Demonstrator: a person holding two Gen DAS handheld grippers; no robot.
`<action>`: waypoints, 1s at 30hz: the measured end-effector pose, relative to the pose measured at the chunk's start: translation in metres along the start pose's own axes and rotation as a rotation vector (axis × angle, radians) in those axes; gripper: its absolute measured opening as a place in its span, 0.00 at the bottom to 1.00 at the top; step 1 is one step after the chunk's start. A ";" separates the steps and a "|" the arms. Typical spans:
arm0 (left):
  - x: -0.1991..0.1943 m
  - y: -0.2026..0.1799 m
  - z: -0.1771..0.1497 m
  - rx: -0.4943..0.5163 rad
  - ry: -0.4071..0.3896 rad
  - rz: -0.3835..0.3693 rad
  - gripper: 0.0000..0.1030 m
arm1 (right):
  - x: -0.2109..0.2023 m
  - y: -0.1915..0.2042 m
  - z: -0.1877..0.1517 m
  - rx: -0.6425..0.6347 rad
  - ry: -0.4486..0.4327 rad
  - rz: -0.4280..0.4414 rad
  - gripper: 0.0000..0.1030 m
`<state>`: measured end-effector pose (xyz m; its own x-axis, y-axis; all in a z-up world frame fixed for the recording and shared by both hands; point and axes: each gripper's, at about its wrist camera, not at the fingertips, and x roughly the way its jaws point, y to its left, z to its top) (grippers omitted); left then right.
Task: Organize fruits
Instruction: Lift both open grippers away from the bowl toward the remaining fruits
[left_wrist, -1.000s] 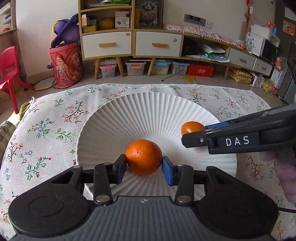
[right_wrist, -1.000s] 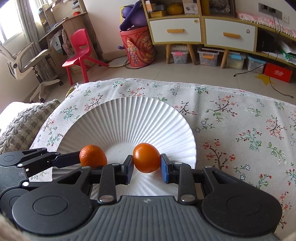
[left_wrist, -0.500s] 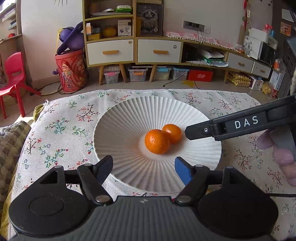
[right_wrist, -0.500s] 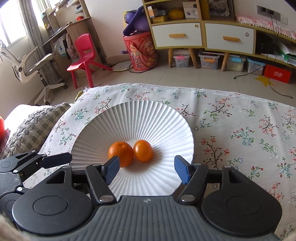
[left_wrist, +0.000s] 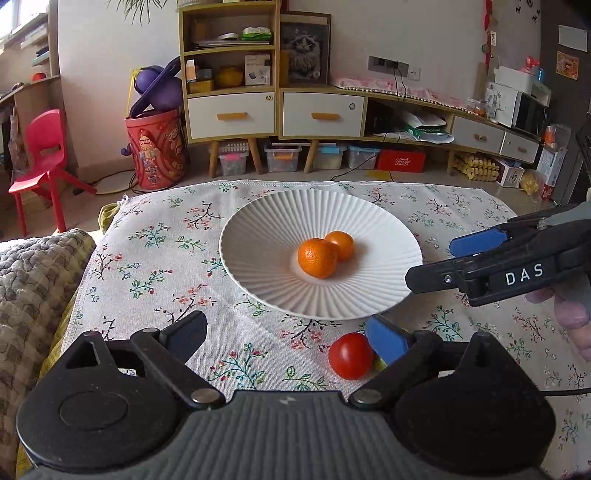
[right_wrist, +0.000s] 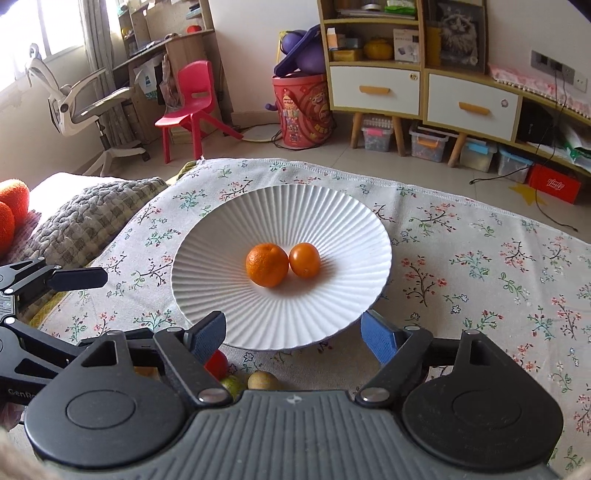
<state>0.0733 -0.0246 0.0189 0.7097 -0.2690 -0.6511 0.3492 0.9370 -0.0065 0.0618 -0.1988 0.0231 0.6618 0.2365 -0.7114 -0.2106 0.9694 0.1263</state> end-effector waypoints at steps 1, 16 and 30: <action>-0.002 0.001 -0.003 -0.003 -0.004 0.001 0.85 | 0.000 -0.001 -0.002 0.002 0.002 0.000 0.76; -0.026 0.009 -0.061 -0.035 0.019 0.027 0.89 | -0.018 0.004 -0.049 -0.095 -0.056 -0.067 0.96; -0.019 0.016 -0.098 0.001 0.087 0.060 0.89 | 0.001 0.021 -0.070 -0.186 0.020 -0.057 0.97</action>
<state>0.0055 0.0176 -0.0434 0.6735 -0.1915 -0.7139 0.3081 0.9507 0.0357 0.0078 -0.1828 -0.0230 0.6626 0.1781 -0.7275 -0.3037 0.9518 -0.0436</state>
